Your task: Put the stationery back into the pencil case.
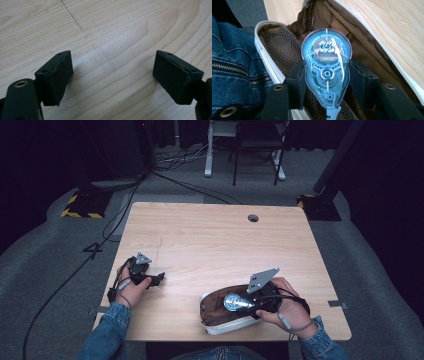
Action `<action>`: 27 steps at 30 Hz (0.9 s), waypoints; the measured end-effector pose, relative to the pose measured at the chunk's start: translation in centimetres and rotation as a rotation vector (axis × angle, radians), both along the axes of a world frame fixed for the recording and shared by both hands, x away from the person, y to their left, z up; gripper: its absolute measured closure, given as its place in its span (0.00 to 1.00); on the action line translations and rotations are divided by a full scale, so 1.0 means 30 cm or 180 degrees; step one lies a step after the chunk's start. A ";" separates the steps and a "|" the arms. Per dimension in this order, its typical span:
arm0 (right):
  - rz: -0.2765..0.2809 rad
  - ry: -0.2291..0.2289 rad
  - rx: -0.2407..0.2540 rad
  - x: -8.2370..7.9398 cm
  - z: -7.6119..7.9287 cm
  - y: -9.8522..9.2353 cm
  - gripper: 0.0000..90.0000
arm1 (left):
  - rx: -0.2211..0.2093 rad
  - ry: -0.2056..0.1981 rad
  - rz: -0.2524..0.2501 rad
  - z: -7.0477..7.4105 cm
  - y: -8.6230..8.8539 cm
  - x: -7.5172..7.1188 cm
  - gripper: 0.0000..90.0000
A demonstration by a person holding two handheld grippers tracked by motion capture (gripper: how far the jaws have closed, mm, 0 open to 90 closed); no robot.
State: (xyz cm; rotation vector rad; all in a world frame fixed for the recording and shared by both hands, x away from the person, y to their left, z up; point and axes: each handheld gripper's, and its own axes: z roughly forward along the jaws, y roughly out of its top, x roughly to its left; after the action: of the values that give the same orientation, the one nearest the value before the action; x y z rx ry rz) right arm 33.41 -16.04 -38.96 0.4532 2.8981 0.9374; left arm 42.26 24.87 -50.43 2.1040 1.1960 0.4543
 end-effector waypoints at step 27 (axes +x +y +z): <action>0.0201 0.0004 0.0002 0.046 -0.054 0.020 0.45 | -0.0004 -0.0002 -0.0001 -0.001 0.000 -0.002 0.19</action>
State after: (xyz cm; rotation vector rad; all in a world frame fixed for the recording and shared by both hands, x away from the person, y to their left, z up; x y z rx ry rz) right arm 34.80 -15.45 -40.57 0.3645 2.9293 0.9465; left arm 42.20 24.87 -50.45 2.1028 1.1952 0.4541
